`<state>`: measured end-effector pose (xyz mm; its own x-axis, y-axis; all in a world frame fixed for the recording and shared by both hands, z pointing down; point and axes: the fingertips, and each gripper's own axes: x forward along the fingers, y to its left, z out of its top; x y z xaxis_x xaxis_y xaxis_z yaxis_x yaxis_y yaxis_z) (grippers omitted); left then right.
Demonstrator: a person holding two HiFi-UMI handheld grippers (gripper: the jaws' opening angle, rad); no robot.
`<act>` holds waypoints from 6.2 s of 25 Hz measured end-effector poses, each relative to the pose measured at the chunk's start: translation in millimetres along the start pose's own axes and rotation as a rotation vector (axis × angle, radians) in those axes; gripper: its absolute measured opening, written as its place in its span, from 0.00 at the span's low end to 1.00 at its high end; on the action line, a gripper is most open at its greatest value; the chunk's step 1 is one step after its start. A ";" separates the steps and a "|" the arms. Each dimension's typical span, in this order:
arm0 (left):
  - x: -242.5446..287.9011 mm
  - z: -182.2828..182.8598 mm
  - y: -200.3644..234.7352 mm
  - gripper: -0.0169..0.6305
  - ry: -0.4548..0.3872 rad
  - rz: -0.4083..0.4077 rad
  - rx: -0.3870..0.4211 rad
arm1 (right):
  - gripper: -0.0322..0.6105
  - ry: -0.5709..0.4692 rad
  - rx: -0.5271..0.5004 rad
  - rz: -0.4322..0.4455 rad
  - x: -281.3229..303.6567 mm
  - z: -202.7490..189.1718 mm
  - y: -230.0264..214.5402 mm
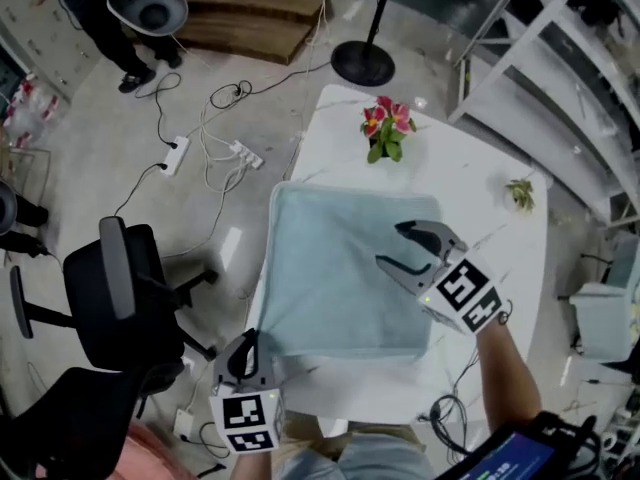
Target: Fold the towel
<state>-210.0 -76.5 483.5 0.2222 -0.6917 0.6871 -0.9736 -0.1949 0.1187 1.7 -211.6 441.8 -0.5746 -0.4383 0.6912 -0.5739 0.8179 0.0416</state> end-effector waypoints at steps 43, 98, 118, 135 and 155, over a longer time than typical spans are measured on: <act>-41.0 -9.3 -7.1 0.54 -0.132 -0.048 -0.338 | 0.23 0.063 -0.092 0.181 -46.4 -92.4 101.4; -68.8 -41.6 -210.4 0.15 -0.027 -0.453 0.128 | 0.10 -0.009 1.069 -0.110 -201.9 -305.1 73.1; -184.8 -26.7 -85.6 0.14 -0.259 -0.398 0.010 | 0.10 0.061 0.248 -0.119 -116.2 -48.4 195.5; -148.0 -77.1 -84.1 0.14 -0.135 -0.395 -0.033 | 0.12 0.164 0.216 0.056 -14.2 -106.0 242.7; -99.3 -16.4 -230.9 0.14 -0.127 -0.624 0.123 | 0.21 0.109 0.364 -0.140 -134.9 -150.3 94.4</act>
<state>-8.1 48.7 399.7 0.7559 -0.4980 0.4249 -0.6483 -0.6599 0.3799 112.7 -19.3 460.9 -0.4223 -0.4780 0.7702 -0.8225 0.5591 -0.1040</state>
